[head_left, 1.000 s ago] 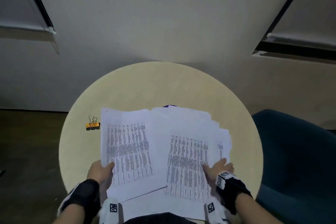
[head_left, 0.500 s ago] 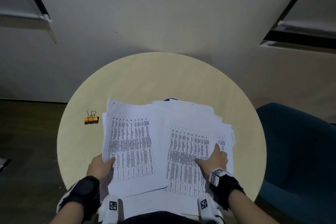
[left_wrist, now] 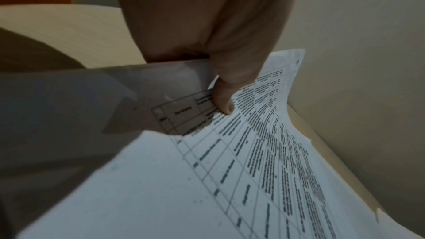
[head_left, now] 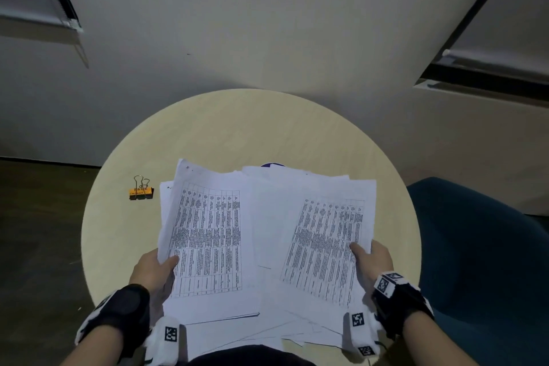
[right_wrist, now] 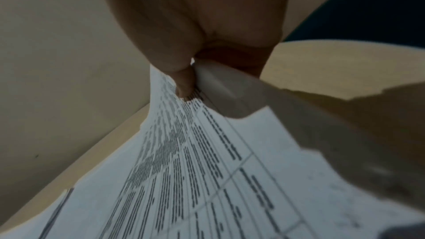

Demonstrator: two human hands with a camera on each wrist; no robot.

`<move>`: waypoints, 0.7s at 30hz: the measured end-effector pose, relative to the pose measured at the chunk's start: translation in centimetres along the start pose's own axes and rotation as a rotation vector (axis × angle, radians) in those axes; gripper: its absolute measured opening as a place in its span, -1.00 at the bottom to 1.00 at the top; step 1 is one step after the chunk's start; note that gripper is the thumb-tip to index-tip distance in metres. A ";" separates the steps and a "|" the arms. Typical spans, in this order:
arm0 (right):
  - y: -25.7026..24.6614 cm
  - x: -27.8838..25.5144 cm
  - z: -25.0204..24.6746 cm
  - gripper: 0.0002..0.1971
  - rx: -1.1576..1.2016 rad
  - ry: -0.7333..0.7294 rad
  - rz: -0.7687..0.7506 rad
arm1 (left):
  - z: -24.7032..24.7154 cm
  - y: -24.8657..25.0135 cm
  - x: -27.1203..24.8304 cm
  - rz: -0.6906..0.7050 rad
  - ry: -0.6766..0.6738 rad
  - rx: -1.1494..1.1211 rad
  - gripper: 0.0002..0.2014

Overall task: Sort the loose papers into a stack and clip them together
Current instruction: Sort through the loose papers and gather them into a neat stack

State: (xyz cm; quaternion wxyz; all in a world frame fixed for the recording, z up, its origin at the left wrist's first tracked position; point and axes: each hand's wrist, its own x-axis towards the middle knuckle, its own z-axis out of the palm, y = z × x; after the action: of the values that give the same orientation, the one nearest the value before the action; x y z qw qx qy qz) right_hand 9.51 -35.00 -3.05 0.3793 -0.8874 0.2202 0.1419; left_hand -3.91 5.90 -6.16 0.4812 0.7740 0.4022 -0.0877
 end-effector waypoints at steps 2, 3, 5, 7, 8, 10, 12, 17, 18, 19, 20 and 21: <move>-0.1 0.3 -0.6 -0.59 -0.011 -0.008 0.006 | 0.0 -0.2 0.1 -0.004 0.001 0.010 -0.87; -0.3 0.6 -0.9 -0.63 0.000 0.014 -0.001 | 0.0 -0.4 0.3 -0.002 -0.002 0.027 -0.87; -0.8 1.0 -2.0 -0.72 0.064 0.095 -0.007 | 0.1 -0.6 0.6 0.009 -0.020 0.044 -0.85; -2.0 1.2 -3.0 -0.72 0.199 0.208 -0.043 | 0.2 -0.5 0.8 0.017 -0.035 0.072 -0.82; -2.7 1.0 -3.3 -0.68 0.293 0.241 -0.051 | 0.3 -0.5 0.9 0.019 -0.044 0.079 -0.80; -4.6 0.0 -3.8 -0.70 0.450 0.188 -0.114 | 0.6 -0.4 1.0 0.026 -0.054 0.087 -0.77; -6.9 -1.5 -3.5 -0.65 0.518 0.080 -0.167 | 1.0 -0.5 1.1 0.031 -0.055 0.092 -0.78; -8.4 -3.1 2.2 -0.51 0.264 -0.203 -0.121 | 1.3 -0.1 0.5 0.043 -0.050 0.071 -0.87; -8.0 -2.6 3.7 -0.57 0.207 -0.245 -0.122 | 1.3 -0.3 0.6 0.036 -0.050 0.039 -0.88; -7.6 -2.0 5.2 -0.57 0.172 -0.287 -0.138 | 1.3 -0.4 0.4 0.030 -0.055 0.010 -0.88; -7.0 -1.0 6.8 -0.53 0.142 -0.313 -0.156 | 1.4 -0.4 0.1 0.024 -0.052 -0.026 -0.87; -7.1 -1.0 8.0 -0.48 0.097 -0.343 -0.163 | 1.5 -0.5 0.0 0.013 -0.051 -0.081 -0.85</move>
State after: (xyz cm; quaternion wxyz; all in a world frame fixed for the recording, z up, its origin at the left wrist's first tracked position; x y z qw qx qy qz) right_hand 11.49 -24.43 -3.63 0.4638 -0.8459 0.0863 0.2490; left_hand -3.86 4.77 -7.30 0.5226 0.7541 0.3880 -0.0881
